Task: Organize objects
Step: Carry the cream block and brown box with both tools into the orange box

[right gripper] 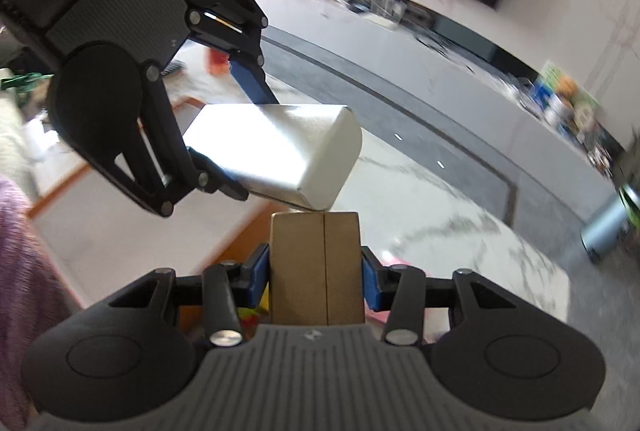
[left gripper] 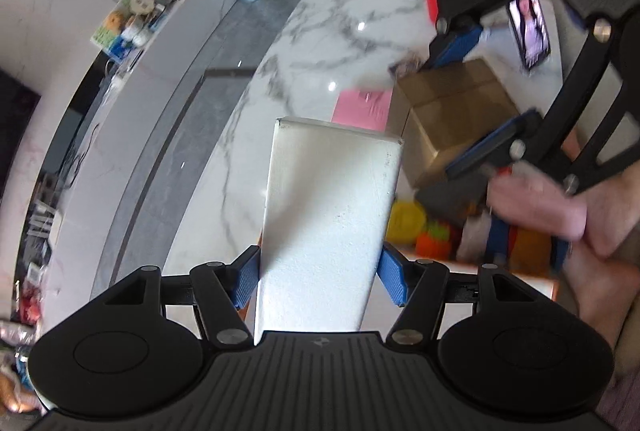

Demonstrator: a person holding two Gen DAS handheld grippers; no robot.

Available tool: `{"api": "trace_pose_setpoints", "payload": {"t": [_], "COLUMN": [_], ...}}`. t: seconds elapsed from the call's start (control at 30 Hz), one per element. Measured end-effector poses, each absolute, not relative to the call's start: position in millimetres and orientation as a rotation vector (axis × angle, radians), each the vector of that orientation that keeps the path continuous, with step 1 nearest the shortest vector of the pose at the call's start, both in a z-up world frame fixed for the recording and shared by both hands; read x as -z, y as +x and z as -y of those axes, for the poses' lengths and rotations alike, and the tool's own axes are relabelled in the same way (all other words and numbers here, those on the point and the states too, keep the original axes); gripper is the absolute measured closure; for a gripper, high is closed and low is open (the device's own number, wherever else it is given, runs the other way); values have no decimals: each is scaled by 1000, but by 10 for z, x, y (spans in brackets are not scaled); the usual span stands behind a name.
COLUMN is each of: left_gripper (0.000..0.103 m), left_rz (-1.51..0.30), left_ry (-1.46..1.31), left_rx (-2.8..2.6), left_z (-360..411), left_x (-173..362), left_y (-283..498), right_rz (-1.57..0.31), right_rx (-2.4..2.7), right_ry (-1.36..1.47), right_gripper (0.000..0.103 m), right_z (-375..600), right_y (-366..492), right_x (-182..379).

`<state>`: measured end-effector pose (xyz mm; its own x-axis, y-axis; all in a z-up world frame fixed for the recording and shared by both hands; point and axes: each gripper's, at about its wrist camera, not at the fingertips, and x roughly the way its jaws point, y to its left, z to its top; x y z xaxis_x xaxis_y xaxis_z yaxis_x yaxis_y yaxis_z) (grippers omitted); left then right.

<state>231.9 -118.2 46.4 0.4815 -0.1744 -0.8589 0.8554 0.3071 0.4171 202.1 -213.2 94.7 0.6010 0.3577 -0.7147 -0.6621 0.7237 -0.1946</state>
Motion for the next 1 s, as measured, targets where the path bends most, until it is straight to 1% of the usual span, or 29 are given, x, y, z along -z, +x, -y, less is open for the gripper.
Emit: {"api": "trace_pose_setpoints", "payload": {"t": [0.17, 0.37, 0.53, 0.7, 1.0], "left_gripper": [30, 30, 30, 30, 30], "left_rz": [-898, -958, -979, -1017, -1023], "left_ry": [1066, 1080, 1090, 1105, 1129], "left_rx": [721, 733, 753, 764, 757], "left_z": [819, 768, 770, 676, 681], "left_x": [-119, 345, 632, 897, 1226], "left_y": [2286, 2442, 2654, 2824, 3043], "right_rz": [-735, -789, -858, -888, -942], "right_rx": [-745, -804, -763, -754, -731], "right_ry": [-496, -583, -545, -486, -403], "right_gripper": [55, 55, 55, 55, 56], "right_z": [1697, 1341, 1234, 1135, 945], "right_y": [1989, 2100, 2354, 2458, 2670], "right_x": [-868, -631, -451, -317, -185]}}
